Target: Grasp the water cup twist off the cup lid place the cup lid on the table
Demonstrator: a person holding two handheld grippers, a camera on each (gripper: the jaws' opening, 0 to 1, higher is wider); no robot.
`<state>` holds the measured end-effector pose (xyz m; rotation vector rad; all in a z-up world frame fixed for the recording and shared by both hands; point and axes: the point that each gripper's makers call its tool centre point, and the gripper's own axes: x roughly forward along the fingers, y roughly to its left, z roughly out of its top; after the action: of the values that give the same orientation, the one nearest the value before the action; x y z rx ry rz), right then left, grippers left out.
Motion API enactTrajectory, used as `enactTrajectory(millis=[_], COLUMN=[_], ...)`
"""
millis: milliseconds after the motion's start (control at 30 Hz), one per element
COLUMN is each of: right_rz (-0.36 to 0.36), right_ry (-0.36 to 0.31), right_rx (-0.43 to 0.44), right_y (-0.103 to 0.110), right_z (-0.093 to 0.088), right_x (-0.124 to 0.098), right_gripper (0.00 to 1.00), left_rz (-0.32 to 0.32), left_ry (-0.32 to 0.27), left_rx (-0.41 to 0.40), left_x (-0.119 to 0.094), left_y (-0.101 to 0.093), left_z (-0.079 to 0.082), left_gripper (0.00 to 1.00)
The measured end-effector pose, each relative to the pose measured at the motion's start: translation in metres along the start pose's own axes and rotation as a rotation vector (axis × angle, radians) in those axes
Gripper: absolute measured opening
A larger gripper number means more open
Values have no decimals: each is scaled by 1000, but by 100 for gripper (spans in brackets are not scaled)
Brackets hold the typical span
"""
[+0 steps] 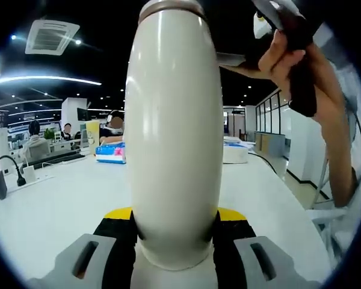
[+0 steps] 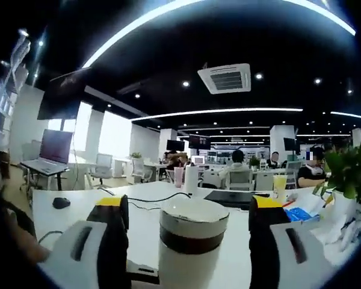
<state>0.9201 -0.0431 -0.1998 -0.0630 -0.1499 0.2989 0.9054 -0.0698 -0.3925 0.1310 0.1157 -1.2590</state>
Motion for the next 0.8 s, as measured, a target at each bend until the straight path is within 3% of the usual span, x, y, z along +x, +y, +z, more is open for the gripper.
enactTrajectory(millis=[167,367,433,800], right_rz=[-6,21,66,96], right_ry=[19,-3,-12,31], right_rx=[21,91,112,77], right_y=[-7,-9,-2,0], right_z=[-4,0,3,-2], right_x=[-3,-5,-4,-4], right_gripper=[60,57,47,46], left_rz=[-1,0,0,1], left_ry=[0,0,0,1], left_rx=[0,-1,-1,-2], left_x=[0,0,0,0], left_y=[0,0,0,1], left_z=[0,0,0,0], left_gripper=[51,51,51,51])
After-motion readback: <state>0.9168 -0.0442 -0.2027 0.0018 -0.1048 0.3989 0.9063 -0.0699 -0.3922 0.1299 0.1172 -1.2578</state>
